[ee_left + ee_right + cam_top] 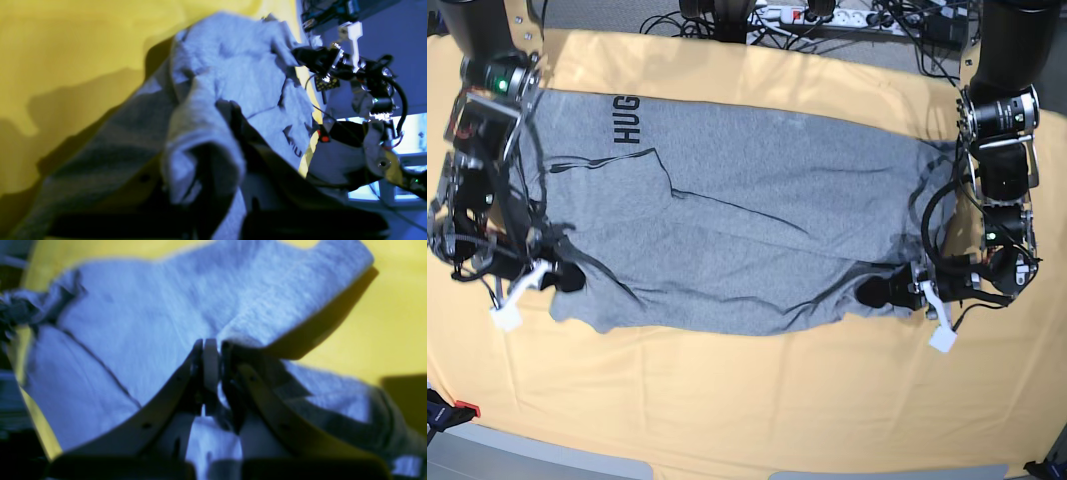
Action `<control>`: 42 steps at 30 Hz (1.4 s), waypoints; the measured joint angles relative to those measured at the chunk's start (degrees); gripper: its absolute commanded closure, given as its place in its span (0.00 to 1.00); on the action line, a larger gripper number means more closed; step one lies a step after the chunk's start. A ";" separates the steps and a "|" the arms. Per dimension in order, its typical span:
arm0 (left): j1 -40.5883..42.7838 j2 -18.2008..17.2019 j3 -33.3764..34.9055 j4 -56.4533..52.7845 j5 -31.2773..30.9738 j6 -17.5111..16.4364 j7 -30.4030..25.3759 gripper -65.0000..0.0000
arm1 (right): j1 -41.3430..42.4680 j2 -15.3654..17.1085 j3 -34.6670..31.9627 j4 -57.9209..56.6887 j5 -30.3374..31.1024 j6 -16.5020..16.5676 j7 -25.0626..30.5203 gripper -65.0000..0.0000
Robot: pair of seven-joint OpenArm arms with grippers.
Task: Layout the t-shirt on the table in an organized manner, then fold the t-shirt properly
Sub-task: 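Fold the grasped side edge over toward the printed side with both grippers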
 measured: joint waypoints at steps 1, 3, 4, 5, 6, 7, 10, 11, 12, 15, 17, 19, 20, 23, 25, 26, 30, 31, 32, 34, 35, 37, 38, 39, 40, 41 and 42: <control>0.20 0.02 0.02 -0.04 0.04 0.00 0.09 1.00 | -1.60 0.07 0.00 2.89 0.00 0.00 -0.20 1.00; 0.31 -0.04 0.00 -0.09 0.00 0.00 0.28 1.00 | -4.70 0.39 -0.02 8.90 0.17 0.00 -0.20 1.00; 0.35 -0.13 0.02 -0.02 -0.07 0.00 0.26 1.00 | -6.14 0.81 -0.04 11.67 0.48 0.00 -0.20 1.00; 0.52 -0.22 0.20 0.02 -0.31 0.00 0.22 1.00 | -7.52 1.29 -0.02 14.19 0.76 0.00 -0.17 1.00; 0.94 -0.44 0.68 0.09 -0.72 0.00 -0.09 1.00 | -8.87 1.88 -0.02 16.33 0.87 0.00 0.00 1.00; 1.49 -0.68 1.44 0.09 -1.18 0.00 -0.24 1.00 | -10.05 2.47 -0.02 17.84 0.94 0.00 0.07 1.00; 3.21 -1.29 3.91 0.07 -4.50 -0.26 -0.26 1.00 | -12.09 3.98 -0.02 19.21 0.90 0.00 0.02 1.00; 3.30 -1.60 4.81 0.07 -6.32 -0.22 -0.24 1.00 | -12.17 4.35 -0.02 19.21 0.90 0.02 0.02 1.00; 3.19 -1.90 5.68 0.07 -8.00 -0.20 0.02 1.00 | -12.17 4.81 -0.02 19.21 0.92 0.02 0.04 1.00; 2.60 -3.02 7.32 0.07 -9.42 -0.17 0.31 1.00 | -11.96 6.16 -0.02 19.28 0.94 0.02 0.09 1.00; 1.79 -4.39 7.37 0.07 -9.44 -0.15 0.44 1.00 | -11.96 6.78 -0.02 19.28 0.90 0.02 0.04 1.00; 0.74 -6.38 7.37 0.07 -9.46 -0.13 0.42 1.00 | -11.96 6.84 -0.02 19.28 0.92 0.02 0.07 1.00; 0.28 -7.43 7.34 0.07 -9.49 -0.13 0.37 1.00 | -11.96 6.82 -0.02 19.28 0.92 0.02 0.07 1.00; 0.20 -9.81 7.30 0.09 -9.46 -0.13 0.28 1.00 | -11.96 6.80 -0.02 19.28 0.94 0.02 0.07 1.00; 0.70 -10.45 7.30 0.07 -9.44 -0.15 0.57 1.00 | -11.96 6.82 -0.02 19.28 0.94 0.02 0.07 1.00; 0.83 -10.47 7.32 0.07 -9.42 -0.15 0.63 1.00 | -11.96 6.82 -0.02 19.28 0.94 0.02 0.09 1.00; 0.48 -10.93 7.32 0.17 -9.46 -0.15 0.48 1.00 | -11.96 6.80 -0.02 19.28 0.96 0.00 0.28 1.00; 0.50 -11.06 7.30 0.33 -9.49 0.00 0.37 1.00 | -12.11 6.80 -0.02 19.28 0.98 0.02 0.28 1.00; 0.50 -11.06 7.30 0.44 -9.46 0.26 0.44 1.00 | -12.20 6.80 -0.02 19.28 1.14 0.02 0.24 1.00; 0.63 -10.95 7.32 0.44 -9.44 0.70 0.44 1.00 | -12.59 6.80 -0.02 19.28 1.16 0.02 -0.22 1.00; 0.66 -10.93 7.32 0.44 -9.46 0.70 0.42 1.00 | -12.63 6.80 -0.02 19.28 1.14 0.02 -0.68 1.00; 0.66 -10.95 7.32 0.44 -9.44 0.70 0.44 1.00 | -12.61 6.78 -0.02 19.28 1.60 0.00 -1.44 1.00; 0.63 -11.04 7.32 0.44 -9.44 0.70 0.44 1.00 | -12.61 6.84 -0.02 19.28 2.60 0.00 -1.55 1.00; 0.63 -11.10 7.32 0.46 -9.46 0.70 0.42 1.00 | -12.59 6.91 -0.02 19.28 3.39 0.02 -1.90 1.00; 0.66 -11.21 7.32 0.74 -9.44 0.70 0.44 1.00 | -12.59 7.02 -0.02 19.28 3.76 0.02 -2.14 1.00; 0.83 -11.32 7.32 1.20 -9.44 0.70 0.46 1.00 | -12.59 7.08 -0.02 19.28 3.78 0.02 -2.69 1.00; 0.98 -11.34 7.32 1.79 -9.44 0.70 0.48 1.00 | -12.61 7.19 -0.02 19.28 3.72 0.02 -2.78 1.00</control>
